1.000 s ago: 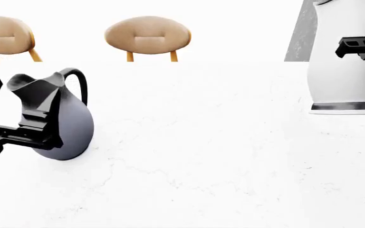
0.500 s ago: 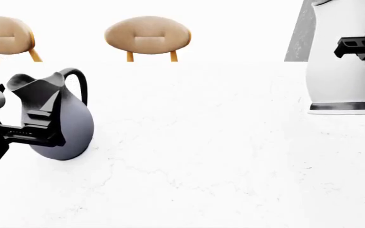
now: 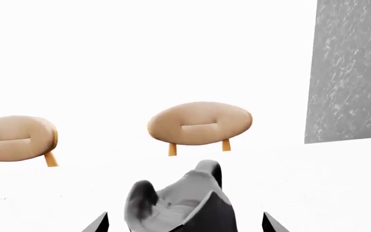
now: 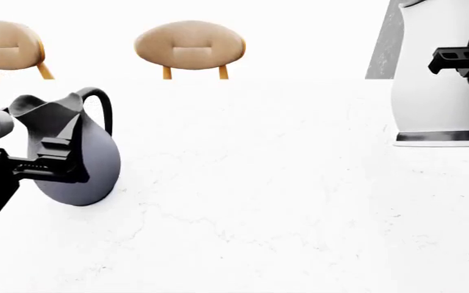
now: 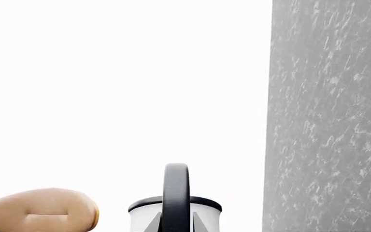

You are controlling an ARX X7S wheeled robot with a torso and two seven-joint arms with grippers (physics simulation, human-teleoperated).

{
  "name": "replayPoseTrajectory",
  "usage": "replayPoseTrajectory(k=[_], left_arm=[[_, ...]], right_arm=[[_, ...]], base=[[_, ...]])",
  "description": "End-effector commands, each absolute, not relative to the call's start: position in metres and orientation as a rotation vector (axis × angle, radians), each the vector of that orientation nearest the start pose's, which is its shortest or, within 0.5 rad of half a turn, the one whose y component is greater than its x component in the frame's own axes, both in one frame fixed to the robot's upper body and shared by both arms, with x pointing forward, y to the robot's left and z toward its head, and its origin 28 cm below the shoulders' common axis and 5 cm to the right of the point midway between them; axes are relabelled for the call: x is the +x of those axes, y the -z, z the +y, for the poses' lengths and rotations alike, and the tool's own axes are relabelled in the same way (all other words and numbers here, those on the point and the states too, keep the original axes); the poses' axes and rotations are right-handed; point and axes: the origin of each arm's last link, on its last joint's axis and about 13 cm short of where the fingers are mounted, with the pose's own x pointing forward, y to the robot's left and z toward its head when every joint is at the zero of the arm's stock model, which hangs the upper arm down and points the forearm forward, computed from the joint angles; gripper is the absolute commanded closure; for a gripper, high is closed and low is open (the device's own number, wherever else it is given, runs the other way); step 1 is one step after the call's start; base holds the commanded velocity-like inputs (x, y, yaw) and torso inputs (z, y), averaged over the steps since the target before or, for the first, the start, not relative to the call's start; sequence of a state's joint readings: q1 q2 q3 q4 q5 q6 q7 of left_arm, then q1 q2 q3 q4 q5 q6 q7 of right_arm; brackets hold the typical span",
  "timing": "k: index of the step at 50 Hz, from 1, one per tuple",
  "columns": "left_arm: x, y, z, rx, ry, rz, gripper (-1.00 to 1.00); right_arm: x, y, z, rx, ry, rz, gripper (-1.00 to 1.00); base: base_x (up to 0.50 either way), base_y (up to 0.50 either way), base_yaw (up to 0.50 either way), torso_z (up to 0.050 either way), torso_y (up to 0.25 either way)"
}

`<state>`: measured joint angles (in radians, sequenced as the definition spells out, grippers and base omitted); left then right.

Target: Pick the pitcher and pitcher and place them in the sink. Then turn on the water.

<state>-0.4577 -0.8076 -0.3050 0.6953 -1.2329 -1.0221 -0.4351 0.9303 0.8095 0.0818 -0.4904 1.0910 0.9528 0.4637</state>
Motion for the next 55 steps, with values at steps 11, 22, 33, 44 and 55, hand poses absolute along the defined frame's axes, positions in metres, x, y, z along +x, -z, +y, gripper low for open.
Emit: replayPoseTrajectory(k=[11, 22, 33, 44, 55], left_arm=[[0.2, -0.242, 0.305, 0.052, 0.077, -0.076, -1.0], [0.202, -0.24, 0.303, 0.061, 0.074, -0.069, -1.0], [0.205, -0.237, 0.302, 0.066, 0.076, -0.061, -1.0], [0.207, -0.237, 0.303, 0.05, 0.064, -0.054, -1.0], [0.207, -0.236, 0.302, 0.03, 0.074, -0.052, 1.0]], right_arm=[[0.232, -0.325, -0.209, -0.053, 0.08, -0.407, 1.0], [0.232, -0.324, -0.21, -0.049, 0.081, -0.407, 1.0], [0.231, -0.325, -0.208, -0.046, 0.075, -0.408, 1.0], [0.232, -0.324, -0.209, -0.044, 0.074, -0.411, 1.0], [0.231, -0.324, -0.208, -0.033, 0.069, -0.414, 1.0]], base=[[0.0, 0.0, 0.0, 0.0, 0.001], [0.0, 0.0, 0.0, 0.001, 0.002], [0.0, 0.0, 0.0, 0.001, 0.002], [0.0, 0.0, 0.0, 0.0, 0.002], [0.0, 0.0, 0.0, 0.001, 0.001]])
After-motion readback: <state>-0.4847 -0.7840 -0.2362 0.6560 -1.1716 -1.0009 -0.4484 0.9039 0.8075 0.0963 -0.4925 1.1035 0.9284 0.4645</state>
